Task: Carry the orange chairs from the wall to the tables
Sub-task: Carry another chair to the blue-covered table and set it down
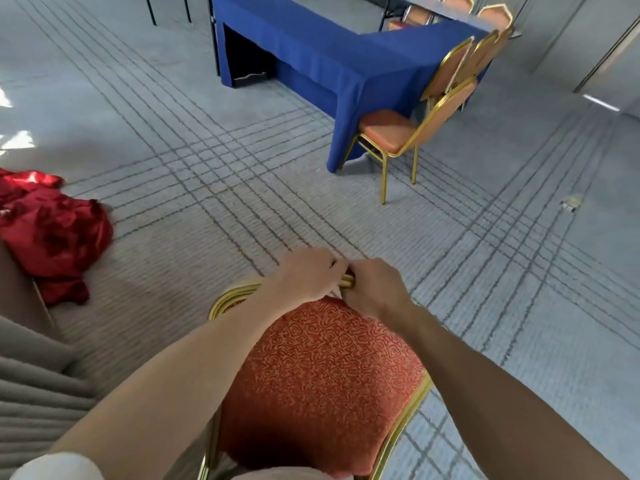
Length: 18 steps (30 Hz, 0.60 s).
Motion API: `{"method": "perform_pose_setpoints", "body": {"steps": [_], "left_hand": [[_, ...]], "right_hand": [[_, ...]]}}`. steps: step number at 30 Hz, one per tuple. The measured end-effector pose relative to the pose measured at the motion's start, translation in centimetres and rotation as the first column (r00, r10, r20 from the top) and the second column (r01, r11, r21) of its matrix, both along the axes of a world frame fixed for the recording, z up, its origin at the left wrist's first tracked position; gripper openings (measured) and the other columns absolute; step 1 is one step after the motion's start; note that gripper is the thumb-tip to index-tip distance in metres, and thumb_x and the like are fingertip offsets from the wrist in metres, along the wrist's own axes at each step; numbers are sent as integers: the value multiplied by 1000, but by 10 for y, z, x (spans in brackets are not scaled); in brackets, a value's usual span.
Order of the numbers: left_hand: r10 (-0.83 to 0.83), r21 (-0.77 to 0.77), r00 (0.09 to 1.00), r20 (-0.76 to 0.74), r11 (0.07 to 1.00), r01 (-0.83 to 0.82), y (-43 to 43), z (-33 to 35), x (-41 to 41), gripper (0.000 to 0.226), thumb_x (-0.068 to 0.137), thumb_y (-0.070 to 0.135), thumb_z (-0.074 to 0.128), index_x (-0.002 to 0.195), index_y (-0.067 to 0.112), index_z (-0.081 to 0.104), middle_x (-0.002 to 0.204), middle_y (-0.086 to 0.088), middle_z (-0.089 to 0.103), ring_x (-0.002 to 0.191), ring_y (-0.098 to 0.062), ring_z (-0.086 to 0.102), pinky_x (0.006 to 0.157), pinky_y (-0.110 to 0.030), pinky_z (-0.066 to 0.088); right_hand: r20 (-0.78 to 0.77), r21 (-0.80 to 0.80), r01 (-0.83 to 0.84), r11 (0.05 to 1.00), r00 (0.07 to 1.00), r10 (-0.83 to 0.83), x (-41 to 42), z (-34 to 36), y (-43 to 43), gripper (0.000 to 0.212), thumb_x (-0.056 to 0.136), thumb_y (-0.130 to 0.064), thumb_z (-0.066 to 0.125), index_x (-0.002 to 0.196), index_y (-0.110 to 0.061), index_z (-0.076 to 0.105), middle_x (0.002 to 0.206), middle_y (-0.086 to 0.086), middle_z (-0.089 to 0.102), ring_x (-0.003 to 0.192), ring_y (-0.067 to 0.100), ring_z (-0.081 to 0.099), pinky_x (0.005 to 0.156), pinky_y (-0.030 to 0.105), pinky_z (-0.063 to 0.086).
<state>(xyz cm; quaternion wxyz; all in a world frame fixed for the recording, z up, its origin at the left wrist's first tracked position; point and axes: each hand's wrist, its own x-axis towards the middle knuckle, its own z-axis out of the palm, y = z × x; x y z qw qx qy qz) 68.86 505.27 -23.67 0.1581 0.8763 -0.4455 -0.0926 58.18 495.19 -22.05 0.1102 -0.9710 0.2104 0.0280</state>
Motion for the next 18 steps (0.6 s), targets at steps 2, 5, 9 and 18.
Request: {"method": "perform_pose_setpoints", "body": {"steps": [2, 5, 9, 18], "left_hand": [[-101, 87, 991, 92, 992, 93, -4, 5, 17, 48, 103, 40, 27, 67, 16, 45, 70, 2, 51, 75, -22, 54, 62, -32, 37], [-158, 97, 977, 142, 985, 145, -10, 14, 41, 38, 105, 34, 23, 80, 18, 47, 77, 2, 46, 87, -25, 58, 65, -35, 36], [-125, 111, 966, 225, 989, 102, -17, 36, 80, 41, 104, 34, 20, 78, 18, 47, 76, 2, 48, 81, -23, 57, 62, -34, 36], [75, 137, 929, 362, 982, -132, -29, 51, 139, 48, 104, 37, 23, 75, 16, 54, 75, 0, 59, 72, -22, 55, 63, -36, 46]], "right_hand": [[-101, -55, -95, 994, 991, 89, 18, 6, -8, 21, 80, -33, 55, 96, -26, 66, 88, 1, 71, 85, 27, 65, 68, 35, 52], [-140, -52, -178, 983, 976, 169, 48, 21, -18, 13, 82, -31, 55, 88, -22, 62, 83, 2, 69, 81, 27, 64, 64, 34, 51], [-109, -97, -253, 963, 964, 242, 88, 48, -27, 8, 84, -27, 53, 83, -21, 57, 76, 1, 63, 74, 24, 60, 58, 33, 45], [-36, -211, -453, 866, 889, 456, 169, 47, -54, 26, 92, -41, 51, 100, -18, 60, 82, 3, 67, 71, 25, 59, 63, 32, 42]]}}
